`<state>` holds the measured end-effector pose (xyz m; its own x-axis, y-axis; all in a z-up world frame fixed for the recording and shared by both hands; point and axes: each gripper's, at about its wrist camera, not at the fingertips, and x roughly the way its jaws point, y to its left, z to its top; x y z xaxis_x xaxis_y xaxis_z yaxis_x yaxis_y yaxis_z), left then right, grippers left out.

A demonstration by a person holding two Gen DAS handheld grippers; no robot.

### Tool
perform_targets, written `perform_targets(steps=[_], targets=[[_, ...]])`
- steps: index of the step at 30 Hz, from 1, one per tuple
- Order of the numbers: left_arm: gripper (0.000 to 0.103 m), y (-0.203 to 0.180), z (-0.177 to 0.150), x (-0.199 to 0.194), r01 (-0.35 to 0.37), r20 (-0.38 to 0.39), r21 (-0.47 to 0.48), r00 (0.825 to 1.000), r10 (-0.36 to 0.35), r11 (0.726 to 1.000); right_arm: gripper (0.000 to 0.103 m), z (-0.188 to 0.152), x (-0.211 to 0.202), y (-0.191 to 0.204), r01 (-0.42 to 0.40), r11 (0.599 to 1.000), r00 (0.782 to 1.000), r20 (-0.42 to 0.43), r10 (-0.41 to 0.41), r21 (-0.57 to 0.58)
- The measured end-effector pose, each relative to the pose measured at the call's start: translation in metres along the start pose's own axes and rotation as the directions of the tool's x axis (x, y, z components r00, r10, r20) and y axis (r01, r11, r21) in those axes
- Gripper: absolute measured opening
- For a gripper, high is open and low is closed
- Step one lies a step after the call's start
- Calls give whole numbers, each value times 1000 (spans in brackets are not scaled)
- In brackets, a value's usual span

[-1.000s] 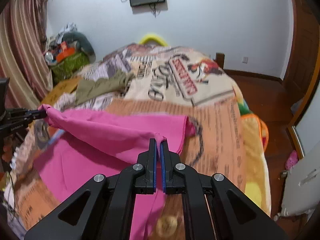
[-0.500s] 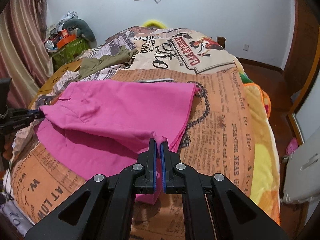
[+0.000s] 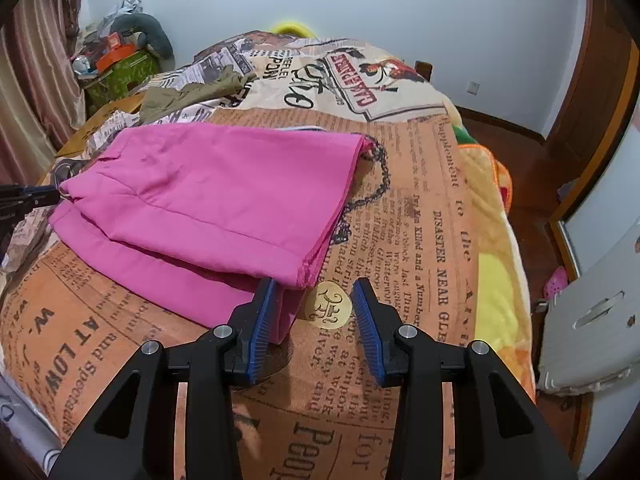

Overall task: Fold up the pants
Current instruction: 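Open both grippers and release the folded pink pants onto the bed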

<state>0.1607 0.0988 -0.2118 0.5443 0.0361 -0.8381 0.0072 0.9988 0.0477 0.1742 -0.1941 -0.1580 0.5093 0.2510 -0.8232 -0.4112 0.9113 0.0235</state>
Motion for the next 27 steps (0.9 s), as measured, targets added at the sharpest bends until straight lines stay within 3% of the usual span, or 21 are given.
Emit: perform_targets(steps=[2,4,7,13,16,18,23,27], targets=[[56,-7,4,-10,-5,38,25,999,4,1000,40,5,-7,2,3,1000,1000,14,-3,-4],[62,-16,10,-21,-11,75,55,997,7,998,53,11,-17,6,-5,1000,999,52,5,-12],[67,-27,16,-29,9,96,96,995,-18,995,54,19,-28,15,-31,999,994,101,34,-31],[68,-55,19,-6,14,12,218,1000,-17,976,55,31,-28,40,-112,991,986,114,119,-67],[68,-66,13,10,16,-38,274,999,-6,962,64,31,-19,52,-121,988,987,93,131,-98],[68,-71,9,20,5,-55,305,998,13,952,64,30,-14,58,-134,984,986,83,144,-113],[68,-79,9,34,-24,-50,324,998,43,946,64,31,3,68,-179,977,982,32,184,-118],[68,-82,21,34,22,-55,319,998,-5,948,64,36,16,82,-216,965,976,-7,217,-152]])
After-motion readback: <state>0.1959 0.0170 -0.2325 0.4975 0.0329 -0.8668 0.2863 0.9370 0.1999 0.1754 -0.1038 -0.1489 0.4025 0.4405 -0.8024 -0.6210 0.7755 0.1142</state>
